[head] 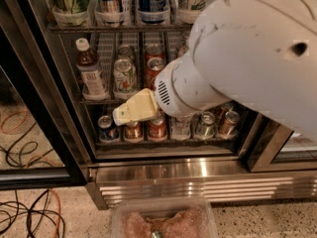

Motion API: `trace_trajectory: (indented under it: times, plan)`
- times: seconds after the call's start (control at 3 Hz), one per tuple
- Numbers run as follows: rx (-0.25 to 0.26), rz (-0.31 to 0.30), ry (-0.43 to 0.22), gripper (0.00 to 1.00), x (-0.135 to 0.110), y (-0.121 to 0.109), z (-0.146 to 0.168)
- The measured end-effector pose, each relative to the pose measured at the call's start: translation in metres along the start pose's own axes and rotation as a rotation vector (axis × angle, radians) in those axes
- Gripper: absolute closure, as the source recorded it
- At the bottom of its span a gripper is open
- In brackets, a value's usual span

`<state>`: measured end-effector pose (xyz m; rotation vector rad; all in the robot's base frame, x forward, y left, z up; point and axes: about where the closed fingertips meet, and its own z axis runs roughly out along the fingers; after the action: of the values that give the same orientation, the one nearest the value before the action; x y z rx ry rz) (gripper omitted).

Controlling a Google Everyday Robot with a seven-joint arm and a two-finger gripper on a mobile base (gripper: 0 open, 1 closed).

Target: Pick redbull can from top shelf of fridge

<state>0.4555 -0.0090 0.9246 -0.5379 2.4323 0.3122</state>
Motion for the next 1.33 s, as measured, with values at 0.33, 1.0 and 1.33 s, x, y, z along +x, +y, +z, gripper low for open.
trace_trajectory:
  times: [0.33,1.0,1.33]
  plan:
    - [-0.003,0.033,-0.043,0.00,-0.015,0.013,0.007]
    - [-0.007,0.128,-0.105,0.00,-0.071,0.046,0.034]
    - [-0.005,0.138,-0.115,0.00,-0.074,0.049,0.030]
